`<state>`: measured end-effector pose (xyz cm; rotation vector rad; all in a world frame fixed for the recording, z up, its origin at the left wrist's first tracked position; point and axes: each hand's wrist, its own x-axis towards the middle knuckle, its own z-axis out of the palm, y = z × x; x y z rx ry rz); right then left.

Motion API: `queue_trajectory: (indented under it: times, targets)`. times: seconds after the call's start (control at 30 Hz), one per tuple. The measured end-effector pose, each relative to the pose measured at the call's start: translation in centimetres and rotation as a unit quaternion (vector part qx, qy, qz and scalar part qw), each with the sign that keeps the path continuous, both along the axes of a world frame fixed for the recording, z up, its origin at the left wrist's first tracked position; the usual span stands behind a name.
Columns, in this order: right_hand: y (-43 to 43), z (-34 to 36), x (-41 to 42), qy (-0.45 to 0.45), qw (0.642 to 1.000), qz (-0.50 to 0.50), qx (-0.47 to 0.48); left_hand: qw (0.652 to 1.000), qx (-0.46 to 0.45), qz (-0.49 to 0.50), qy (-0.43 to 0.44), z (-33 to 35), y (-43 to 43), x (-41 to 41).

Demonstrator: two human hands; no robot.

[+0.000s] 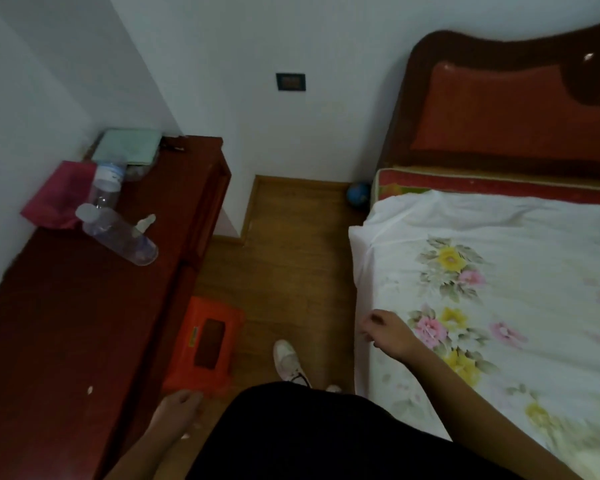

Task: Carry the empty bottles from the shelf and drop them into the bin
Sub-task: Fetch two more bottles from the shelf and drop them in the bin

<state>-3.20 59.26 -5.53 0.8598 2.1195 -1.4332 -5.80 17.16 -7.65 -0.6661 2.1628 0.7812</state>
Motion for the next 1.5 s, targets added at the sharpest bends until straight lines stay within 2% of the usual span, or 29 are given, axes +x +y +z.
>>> queue_trajectory:
  times: [0.23, 0.47, 0.6, 0.7, 0.83, 0.97, 1.07, 1.2, 1.3, 1.43, 1.5]
  targets:
    - [3.1, -1.7, -3.1, -0.033, 0.999, 0.007, 0.02, 1.0, 0.017, 0.0, 0.003, -0.3, 2.5, -6.5]
    - [5.9, -3.4, -4.5, -0.118, 0.992, -0.017, 0.041, 0.995, 0.09, 0.029, 0.036, 0.9, 5.6, -15.4]
    - [5.9, -3.0, -8.6, -0.114, 0.992, -0.013, 0.048, 0.989, 0.125, 0.042, 0.059, 1.7, 6.3, -19.2]
    - [4.7, -2.2, -14.1, -0.098, 0.993, 0.038, 0.052, 0.984, 0.136, 0.088, 0.076, 2.4, 5.9, -21.2]
    - [1.3, -1.2, -23.4, -0.056, 0.982, 0.169, 0.063, 0.971, 0.126, 0.165, 0.12, 3.1, 4.9, -22.4]
    - [-4.6, 0.4, -33.1, -0.044, 0.954, 0.293, 0.038, 0.95, 0.1, 0.258, 0.146, 3.9, 2.9, -22.5]
    - [-9.3, 2.0, -38.6, -0.001, 0.925, 0.38, 0.006, 0.913, 0.089, 0.363, 0.166, 4.8, 1.9, -22.1]
    - [-15.0, 4.4, -43.7, 0.046, 0.871, 0.487, -0.033, 0.871, 0.052, 0.447, 0.198, 6.4, 2.1, -21.1]
    - [-18.3, 4.9, -46.2, 0.069, 0.832, 0.549, -0.039, 0.847, 0.022, 0.482, 0.224, 7.6, 3.0, -20.3]
    - [-21.2, 4.8, -48.4, 0.102, 0.788, 0.607, -0.027, 0.843, -0.031, 0.477, 0.247, 8.3, 4.4, -20.4]
    - [-22.2, 4.9, -49.4, 0.127, 0.77, 0.625, -0.003, 0.83, -0.036, 0.491, 0.262, 8.2, 5.0, -21.2]
